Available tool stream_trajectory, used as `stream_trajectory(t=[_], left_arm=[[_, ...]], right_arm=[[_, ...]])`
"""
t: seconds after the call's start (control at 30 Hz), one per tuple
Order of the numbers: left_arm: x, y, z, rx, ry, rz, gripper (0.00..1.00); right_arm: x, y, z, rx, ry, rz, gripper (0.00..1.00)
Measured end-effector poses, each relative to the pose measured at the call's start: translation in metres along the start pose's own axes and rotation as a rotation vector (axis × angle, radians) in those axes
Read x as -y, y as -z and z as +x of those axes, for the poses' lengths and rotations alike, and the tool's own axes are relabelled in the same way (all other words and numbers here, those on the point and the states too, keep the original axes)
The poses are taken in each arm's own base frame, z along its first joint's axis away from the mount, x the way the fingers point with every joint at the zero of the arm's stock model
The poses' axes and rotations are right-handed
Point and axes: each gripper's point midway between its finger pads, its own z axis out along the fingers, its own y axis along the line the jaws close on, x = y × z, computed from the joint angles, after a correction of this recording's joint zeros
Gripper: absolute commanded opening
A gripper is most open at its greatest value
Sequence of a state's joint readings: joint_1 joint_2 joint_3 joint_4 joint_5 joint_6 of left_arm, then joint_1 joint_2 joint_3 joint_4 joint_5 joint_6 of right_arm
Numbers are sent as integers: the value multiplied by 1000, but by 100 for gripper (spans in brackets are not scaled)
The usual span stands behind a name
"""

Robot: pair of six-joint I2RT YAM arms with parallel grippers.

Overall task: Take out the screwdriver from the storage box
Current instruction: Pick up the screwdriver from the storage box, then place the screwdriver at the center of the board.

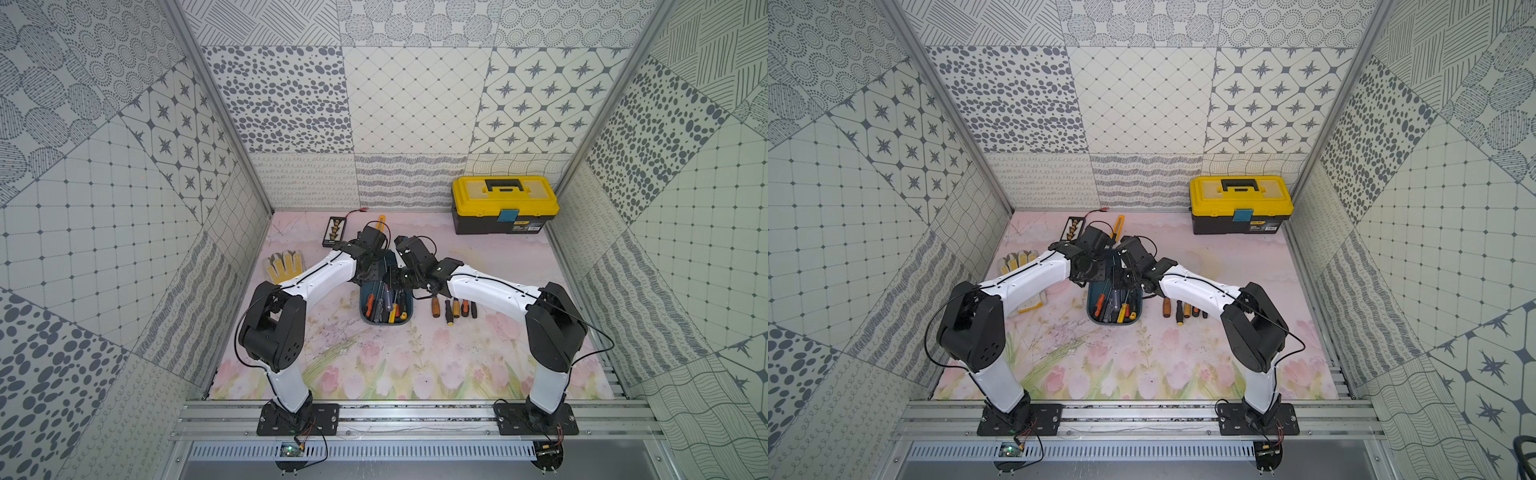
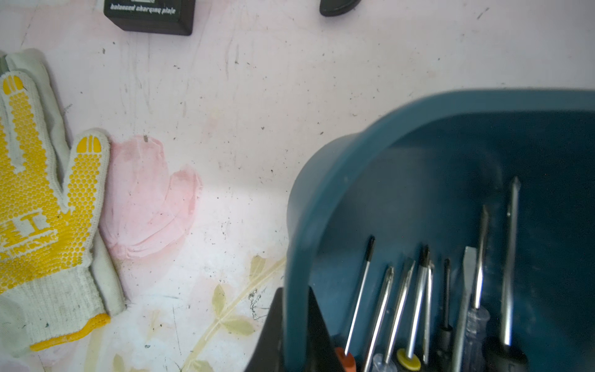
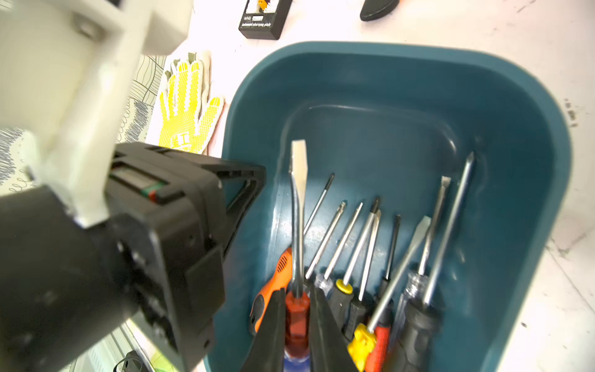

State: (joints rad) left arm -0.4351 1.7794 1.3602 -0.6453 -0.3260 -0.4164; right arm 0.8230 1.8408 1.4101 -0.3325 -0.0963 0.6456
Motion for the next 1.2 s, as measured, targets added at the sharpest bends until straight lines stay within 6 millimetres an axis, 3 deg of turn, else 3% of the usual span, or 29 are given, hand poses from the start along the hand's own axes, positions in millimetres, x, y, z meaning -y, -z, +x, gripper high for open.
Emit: stream_trajectory(t=[0.3,0.4,0.57,0.7,0.97,1.2], left_arm=[[-3,1,-5,9,11,-6,0],[-8,1,-9,17,21,-18,0],[-16,0,-11,20,35,-36,0],[-18,-1,-12,20,43,-39,0],[-18,1,-12,22,48,-35,0],[-19,2,-12,24,50,-34,0]], right_arm=[[22,44,-24,95,-12,50,0],[41,54,-35,119,-27,98,0],[81,56,-30,93,-49,218,0],[99,43,-16,37,-50,285,0],[136,-4,25,-135,-62,407,0],[147,-22,33,-194,-64,450,0]])
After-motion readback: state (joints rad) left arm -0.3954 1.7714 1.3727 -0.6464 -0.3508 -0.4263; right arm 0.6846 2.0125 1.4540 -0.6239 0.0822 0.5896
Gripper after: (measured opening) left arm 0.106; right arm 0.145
